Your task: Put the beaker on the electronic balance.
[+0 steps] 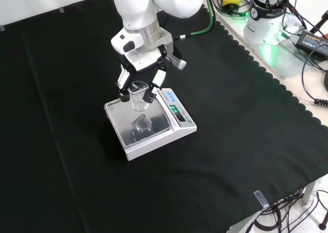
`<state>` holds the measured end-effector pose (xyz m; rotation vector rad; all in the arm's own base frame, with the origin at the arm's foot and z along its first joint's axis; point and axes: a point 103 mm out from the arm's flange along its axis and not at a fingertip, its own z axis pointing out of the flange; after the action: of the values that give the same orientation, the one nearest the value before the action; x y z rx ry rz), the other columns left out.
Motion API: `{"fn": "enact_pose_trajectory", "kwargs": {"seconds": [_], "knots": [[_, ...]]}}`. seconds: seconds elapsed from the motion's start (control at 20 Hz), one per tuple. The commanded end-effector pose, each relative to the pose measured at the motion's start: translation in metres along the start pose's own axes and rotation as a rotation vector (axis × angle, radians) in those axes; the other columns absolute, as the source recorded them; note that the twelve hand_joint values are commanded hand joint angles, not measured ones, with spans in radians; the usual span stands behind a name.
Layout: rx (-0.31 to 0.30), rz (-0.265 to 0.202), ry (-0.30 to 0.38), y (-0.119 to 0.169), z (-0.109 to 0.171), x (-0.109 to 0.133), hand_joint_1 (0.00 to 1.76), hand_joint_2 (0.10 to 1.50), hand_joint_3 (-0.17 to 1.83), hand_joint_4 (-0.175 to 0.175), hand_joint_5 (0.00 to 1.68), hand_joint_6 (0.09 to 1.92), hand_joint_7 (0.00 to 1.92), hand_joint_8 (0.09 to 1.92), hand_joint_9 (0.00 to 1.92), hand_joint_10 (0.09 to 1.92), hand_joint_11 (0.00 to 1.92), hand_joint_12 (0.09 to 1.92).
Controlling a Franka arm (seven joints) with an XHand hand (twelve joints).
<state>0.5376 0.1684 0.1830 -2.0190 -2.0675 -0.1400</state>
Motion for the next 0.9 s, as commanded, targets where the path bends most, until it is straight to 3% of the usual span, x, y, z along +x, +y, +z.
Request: {"fn": "enact_pose_trajectory", "kwargs": {"seconds": [0.05, 0.9], "knots": [[-0.004, 0.003, -0.011, 0.003, 0.004, 0.0, 1.24, 1.18, -0.17, -0.158, 0.78, 0.78, 0.92, 0.75, 1.36, 0.17, 1.36, 0.61], [-0.001, 0.058, -0.052, 0.022, 0.039, -0.006, 1.24, 1.18, -0.17, -0.159, 0.77, 0.78, 0.91, 0.75, 1.36, 0.16, 1.36, 0.6]]}}
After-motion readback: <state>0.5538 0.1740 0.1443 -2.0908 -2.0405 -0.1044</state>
